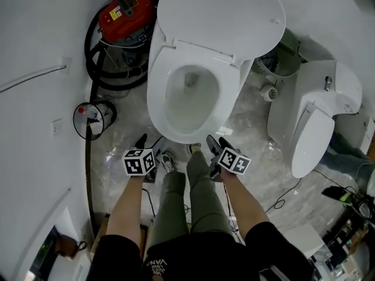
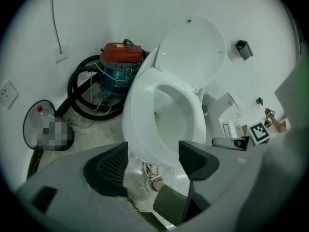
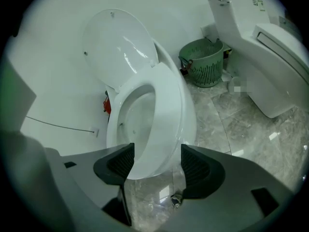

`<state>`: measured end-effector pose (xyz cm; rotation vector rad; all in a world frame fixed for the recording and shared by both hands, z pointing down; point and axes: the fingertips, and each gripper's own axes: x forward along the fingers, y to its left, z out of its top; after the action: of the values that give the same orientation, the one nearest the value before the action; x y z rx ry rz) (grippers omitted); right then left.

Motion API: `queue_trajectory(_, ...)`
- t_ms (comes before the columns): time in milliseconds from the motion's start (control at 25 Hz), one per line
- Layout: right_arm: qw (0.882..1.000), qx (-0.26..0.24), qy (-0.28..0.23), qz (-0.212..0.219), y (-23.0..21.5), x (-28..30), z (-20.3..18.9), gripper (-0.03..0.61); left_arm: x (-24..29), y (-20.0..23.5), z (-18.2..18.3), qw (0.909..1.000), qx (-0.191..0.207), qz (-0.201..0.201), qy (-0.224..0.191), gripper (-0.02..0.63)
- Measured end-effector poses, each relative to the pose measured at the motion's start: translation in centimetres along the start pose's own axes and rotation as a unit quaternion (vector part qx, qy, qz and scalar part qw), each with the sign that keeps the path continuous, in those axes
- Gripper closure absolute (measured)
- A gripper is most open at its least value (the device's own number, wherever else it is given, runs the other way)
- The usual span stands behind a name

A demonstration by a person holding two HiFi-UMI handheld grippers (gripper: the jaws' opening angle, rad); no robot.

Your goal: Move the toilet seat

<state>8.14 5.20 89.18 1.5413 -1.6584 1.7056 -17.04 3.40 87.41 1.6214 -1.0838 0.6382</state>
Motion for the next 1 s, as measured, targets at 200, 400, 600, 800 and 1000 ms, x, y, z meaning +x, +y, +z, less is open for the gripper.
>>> queue_trajectory(200,1.000,0.018,0.004,0.012,-0.7,2.2,-0.1,0.286,2.8,0.8,-0.2,0.9995,-0.027,-0.012,0.010,0.263)
queue_trajectory(400,0.999,0.034,0.003,0.013,-1.4,3.6,0.0,0.285,5.5,1.4,-0.7,0.9984,-0.048,-0.020,0.024,0.240)
queue_trajectory(600,0.999,0.040,0.004,0.017,-2.0,4.5,0.1,0.281,7.2,1.5,-1.0,0.9954,-0.087,-0.032,0.027,0.212)
queue_trajectory(800,0.998,0.054,-0.003,0.018,-2.0,4.9,0.2,0.281,7.8,1.3,-0.6,0.9888,-0.142,-0.047,0.005,0.215)
queue_trajectory(1000,0.997,0.069,-0.009,0.016,-1.9,4.7,0.4,0.281,8.0,0.4,0.4,0.9840,-0.170,-0.050,-0.017,0.222)
